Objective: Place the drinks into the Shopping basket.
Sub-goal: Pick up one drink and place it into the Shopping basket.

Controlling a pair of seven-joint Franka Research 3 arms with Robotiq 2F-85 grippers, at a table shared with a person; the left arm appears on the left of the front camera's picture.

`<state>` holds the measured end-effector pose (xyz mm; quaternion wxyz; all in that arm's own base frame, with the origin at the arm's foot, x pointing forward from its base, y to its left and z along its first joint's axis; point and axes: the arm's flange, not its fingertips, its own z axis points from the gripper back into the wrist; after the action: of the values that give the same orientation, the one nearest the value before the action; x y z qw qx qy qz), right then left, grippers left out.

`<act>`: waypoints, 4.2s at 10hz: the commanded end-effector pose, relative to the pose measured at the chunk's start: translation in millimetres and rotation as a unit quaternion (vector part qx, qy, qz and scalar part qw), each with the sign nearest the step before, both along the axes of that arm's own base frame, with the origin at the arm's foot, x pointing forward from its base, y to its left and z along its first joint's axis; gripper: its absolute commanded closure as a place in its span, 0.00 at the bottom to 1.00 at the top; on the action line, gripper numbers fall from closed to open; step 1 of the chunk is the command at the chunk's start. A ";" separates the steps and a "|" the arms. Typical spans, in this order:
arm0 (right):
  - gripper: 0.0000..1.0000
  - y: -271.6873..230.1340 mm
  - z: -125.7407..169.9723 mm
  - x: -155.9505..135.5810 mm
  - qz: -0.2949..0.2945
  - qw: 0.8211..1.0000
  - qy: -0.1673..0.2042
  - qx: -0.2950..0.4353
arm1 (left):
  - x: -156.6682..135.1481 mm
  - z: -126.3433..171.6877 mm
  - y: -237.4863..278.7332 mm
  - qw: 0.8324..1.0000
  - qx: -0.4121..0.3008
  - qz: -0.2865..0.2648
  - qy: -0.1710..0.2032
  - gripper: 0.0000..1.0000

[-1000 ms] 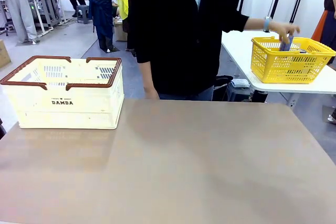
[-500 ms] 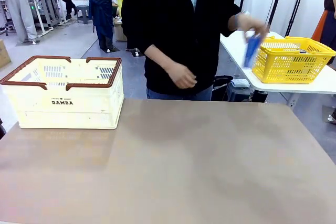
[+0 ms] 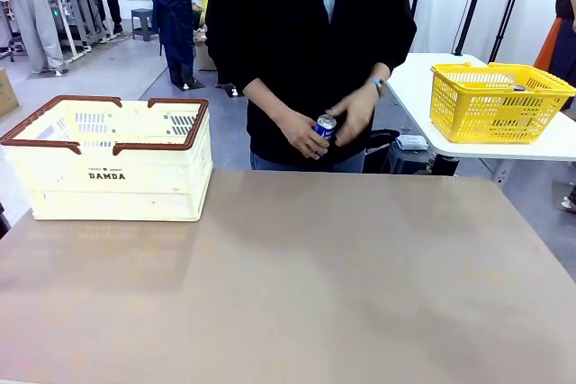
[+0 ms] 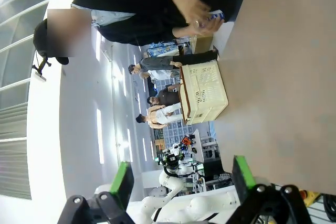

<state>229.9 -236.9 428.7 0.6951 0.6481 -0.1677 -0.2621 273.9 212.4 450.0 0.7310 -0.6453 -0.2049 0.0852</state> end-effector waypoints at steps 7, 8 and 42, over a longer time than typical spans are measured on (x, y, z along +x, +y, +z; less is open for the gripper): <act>0.00 -0.3 4.4 -1.3 0.001 1.000 -0.006 0.002 | -3.0 0.2 0.5 1.000 0.002 -0.006 -0.006 0.00; 0.00 -0.3 4.4 -1.3 0.001 1.000 -0.006 0.002 | -3.0 0.2 0.5 1.000 0.002 -0.006 -0.006 0.00; 0.00 -0.3 4.4 -1.3 0.001 1.000 -0.006 0.002 | -14.5 80.9 -382.1 0.792 0.599 -0.118 -0.004 0.00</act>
<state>229.9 -236.8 429.3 0.6962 0.6469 -0.1675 -0.2622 260.6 -171.1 527.6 0.9725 -0.1028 -0.1432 -0.1524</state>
